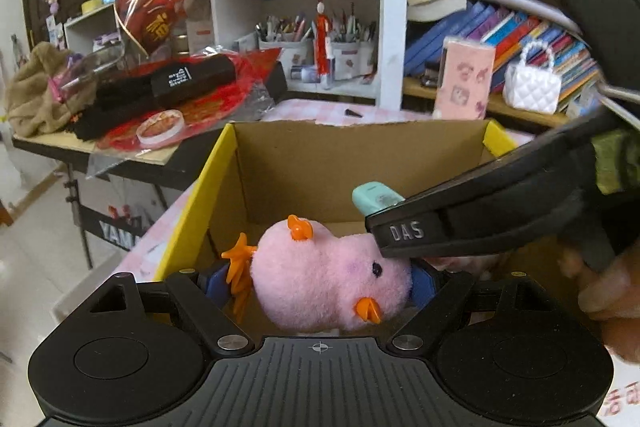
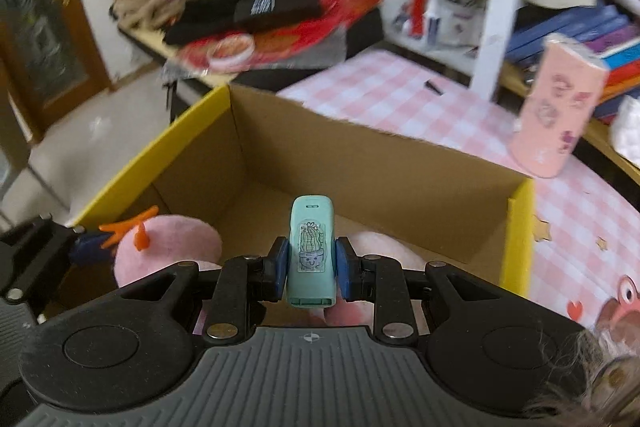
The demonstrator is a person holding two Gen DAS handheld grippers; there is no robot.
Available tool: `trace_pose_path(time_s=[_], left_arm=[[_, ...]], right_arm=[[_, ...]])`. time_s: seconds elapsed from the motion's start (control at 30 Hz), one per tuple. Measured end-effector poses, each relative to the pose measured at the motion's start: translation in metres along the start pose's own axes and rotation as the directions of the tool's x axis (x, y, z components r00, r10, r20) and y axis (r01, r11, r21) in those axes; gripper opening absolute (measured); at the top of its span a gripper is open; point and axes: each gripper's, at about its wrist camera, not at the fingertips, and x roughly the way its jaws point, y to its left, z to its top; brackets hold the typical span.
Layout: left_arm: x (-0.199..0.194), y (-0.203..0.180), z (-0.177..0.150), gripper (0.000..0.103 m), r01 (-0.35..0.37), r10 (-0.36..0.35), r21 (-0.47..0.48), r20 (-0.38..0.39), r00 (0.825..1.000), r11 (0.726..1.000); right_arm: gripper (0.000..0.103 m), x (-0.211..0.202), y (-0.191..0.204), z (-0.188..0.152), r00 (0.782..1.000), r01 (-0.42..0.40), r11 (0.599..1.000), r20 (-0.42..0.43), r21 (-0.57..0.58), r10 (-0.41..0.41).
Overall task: Organize objects
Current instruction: 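Carry the pig and USB stick into the yellow box and open both tools, then withdraw both tools from the box back toward the remaining items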
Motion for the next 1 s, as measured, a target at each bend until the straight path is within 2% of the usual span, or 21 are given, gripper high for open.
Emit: trace_pose_path(time_s=[0.13, 0.23, 0.4, 0.47, 0.57, 0.7, 0.8, 1.0], left_arm=[[0.005, -0.004, 0.001, 0.087, -0.012, 0.012, 0.041, -0.003, 1.000, 0.999], [0.004, -0.002, 0.002, 0.087, 0.021, -0.021, 0.026, 0.008, 1.000, 0.999], [-0.003, -0.001, 0.001, 0.091, 0.040, -0.041, 0.035, 0.027, 0.999, 0.999], [-0.010, -0.001, 0.001, 0.092, 0.047, -0.049, 0.041, 0.047, 0.998, 0.998], [-0.020, 0.001, 0.002, 0.093, 0.064, -0.066, 0.027, 0.084, 0.994, 0.998], [-0.034, 0.006, 0.005, 0.093, 0.088, -0.086, -0.014, 0.133, 0.987, 0.996], [-0.049, 0.010, 0.005, 0.093, 0.097, -0.091, -0.024, 0.169, 0.981, 0.995], [-0.079, 0.020, -0.003, 0.093, 0.097, -0.084, -0.049, 0.215, 0.973, 0.994]], right_arm=[[0.023, 0.011, 0.002, 0.007, 0.999, 0.003, 1.000, -0.033, -0.026, -0.004], [0.023, 0.012, 0.000, 0.009, 1.000, -0.001, 1.000, -0.027, -0.008, 0.001], [0.024, 0.010, -0.005, 0.012, 0.999, -0.031, 0.999, 0.008, 0.033, 0.031], [0.030, 0.003, -0.005, 0.012, 0.999, -0.041, 0.998, 0.038, 0.043, 0.039], [0.030, -0.013, -0.005, 0.010, 0.997, -0.034, 0.997, 0.075, 0.067, 0.029], [0.030, -0.043, -0.004, 0.003, 0.987, 0.028, 0.994, 0.156, 0.102, -0.044], [0.030, -0.069, -0.001, -0.009, 0.968, 0.084, 0.987, 0.223, 0.139, -0.114], [0.030, -0.113, 0.001, -0.042, 0.926, 0.176, 0.956, 0.289, 0.235, -0.242]])
